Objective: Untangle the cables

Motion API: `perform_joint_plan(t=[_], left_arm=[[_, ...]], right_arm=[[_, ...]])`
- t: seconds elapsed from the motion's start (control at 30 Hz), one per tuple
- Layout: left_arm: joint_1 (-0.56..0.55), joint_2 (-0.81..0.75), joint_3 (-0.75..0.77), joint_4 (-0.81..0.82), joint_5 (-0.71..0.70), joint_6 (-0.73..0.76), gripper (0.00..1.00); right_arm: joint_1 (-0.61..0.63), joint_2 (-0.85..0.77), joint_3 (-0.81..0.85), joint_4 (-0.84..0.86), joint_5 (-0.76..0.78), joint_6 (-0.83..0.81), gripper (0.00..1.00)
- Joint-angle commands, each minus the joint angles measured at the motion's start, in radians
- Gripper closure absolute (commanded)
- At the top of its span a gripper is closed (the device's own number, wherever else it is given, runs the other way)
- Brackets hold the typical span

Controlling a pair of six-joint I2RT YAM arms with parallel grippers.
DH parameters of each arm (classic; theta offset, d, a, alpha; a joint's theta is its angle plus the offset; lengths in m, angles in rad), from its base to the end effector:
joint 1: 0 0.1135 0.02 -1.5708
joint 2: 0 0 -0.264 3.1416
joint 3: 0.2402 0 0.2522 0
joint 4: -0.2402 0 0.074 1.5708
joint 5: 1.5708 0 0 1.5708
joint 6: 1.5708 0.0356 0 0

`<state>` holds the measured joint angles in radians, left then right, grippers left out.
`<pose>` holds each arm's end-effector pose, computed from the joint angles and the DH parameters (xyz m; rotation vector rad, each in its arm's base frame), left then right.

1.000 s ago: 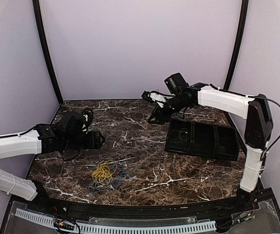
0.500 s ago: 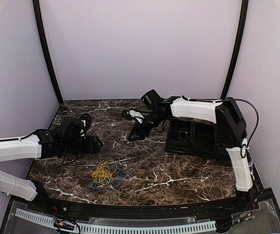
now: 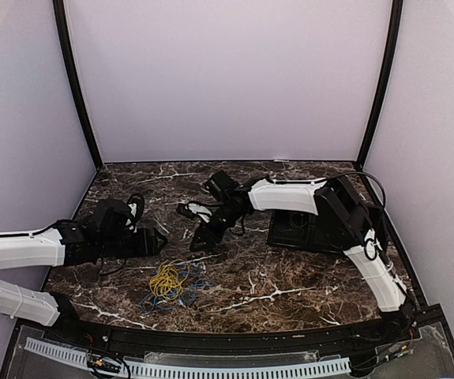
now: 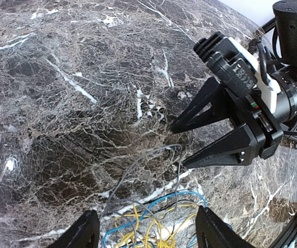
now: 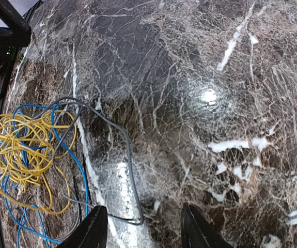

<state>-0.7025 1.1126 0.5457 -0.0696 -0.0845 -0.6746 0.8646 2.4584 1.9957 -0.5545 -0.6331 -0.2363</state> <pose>0.1776 -0.1464 0.2043 -0.0168 2.2877 -0.6584 0.3245 0.4129 0.1371 -1.5781 2.1053 1.0461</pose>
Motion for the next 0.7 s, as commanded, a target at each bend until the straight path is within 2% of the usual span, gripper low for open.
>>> perform_joint_plan(t=[0.0, 0.07, 0.1, 0.17, 0.23, 0.3, 0.57, 0.67], left_arm=[[0.007, -0.018, -0.025, 0.028, 0.022, -0.024, 0.34], [0.008, -0.027, -0.032, 0.029, 0.026, -0.029, 0.33], [0.008, -0.029, -0.033, 0.03, 0.028, -0.03, 0.33], [0.008, -0.031, -0.037, 0.034, 0.034, -0.026, 0.33], [0.008, -0.027, -0.04, 0.047, 0.04, -0.016, 0.31], [0.008, -0.023, -0.045, 0.064, 0.053, 0.006, 0.3], [-0.003, -0.049, -0.138, 0.422, 0.161, 0.105, 0.27], [-0.01, -0.021, -0.133, 0.488, 0.16, 0.161, 0.26]], right_arm=[[0.01, 0.052, 0.075, -0.003, -0.038, 0.036, 0.51], [0.011, 0.07, 0.099, -0.007, -0.043, 0.043, 0.56], [0.011, 0.078, 0.11, -0.01, -0.046, 0.044, 0.64], [0.011, 0.08, 0.123, -0.013, -0.044, 0.049, 0.86], [0.011, 0.055, 0.115, -0.006, -0.042, 0.048, 1.0], [0.012, 0.012, 0.078, 0.006, -0.033, 0.04, 1.0], [0.017, -0.181, -0.053, 0.022, -0.093, 0.034, 1.0], [0.022, -0.226, -0.08, 0.018, -0.105, 0.03, 1.0]])
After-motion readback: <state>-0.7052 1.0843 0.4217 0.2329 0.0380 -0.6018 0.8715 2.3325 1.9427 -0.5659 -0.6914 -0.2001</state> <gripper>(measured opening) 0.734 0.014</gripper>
